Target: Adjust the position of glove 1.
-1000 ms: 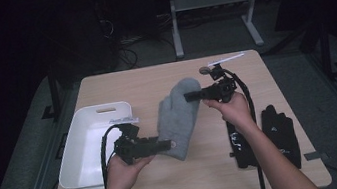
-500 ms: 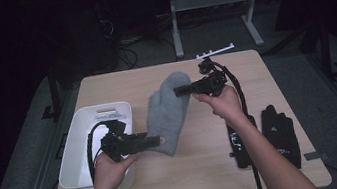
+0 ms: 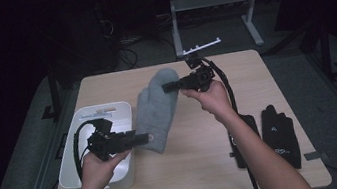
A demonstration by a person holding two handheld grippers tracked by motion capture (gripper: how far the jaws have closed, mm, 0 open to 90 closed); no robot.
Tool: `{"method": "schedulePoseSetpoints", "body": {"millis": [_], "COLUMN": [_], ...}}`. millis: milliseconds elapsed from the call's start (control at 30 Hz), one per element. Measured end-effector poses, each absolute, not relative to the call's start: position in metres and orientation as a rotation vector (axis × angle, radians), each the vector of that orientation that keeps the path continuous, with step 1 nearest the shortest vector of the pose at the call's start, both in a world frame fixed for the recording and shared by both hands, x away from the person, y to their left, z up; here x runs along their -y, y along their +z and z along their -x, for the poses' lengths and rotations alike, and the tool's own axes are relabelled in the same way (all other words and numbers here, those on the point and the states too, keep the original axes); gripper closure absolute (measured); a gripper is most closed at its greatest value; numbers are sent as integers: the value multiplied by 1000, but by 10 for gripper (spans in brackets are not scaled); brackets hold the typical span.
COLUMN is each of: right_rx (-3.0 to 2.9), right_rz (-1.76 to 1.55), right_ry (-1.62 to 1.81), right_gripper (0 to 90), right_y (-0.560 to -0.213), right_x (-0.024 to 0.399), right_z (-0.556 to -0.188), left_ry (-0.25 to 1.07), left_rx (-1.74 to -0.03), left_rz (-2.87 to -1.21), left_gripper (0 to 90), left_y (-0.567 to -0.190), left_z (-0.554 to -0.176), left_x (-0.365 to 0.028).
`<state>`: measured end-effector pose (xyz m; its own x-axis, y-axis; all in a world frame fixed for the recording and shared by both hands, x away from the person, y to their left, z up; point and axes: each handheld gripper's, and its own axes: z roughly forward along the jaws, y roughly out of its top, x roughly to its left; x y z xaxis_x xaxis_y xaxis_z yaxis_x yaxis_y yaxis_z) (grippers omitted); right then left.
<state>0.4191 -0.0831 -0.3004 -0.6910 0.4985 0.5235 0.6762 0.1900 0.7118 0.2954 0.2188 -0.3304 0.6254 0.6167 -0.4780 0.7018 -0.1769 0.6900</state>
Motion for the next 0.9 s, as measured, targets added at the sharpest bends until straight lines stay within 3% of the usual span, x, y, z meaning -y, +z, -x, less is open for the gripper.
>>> {"method": "schedulePoseSetpoints", "body": {"millis": [900], "right_rx": [2301], "right_rz": [1047], "right_ry": [-1494], "right_gripper": [725], "right_y": [-293], "right_x": [24], "right_z": [-429], "left_ry": [-54], "left_rx": [-1107], "left_rz": [-1837], "left_gripper": [494], "left_y": [-326], "left_z": [-283], "left_x": [-267]}}
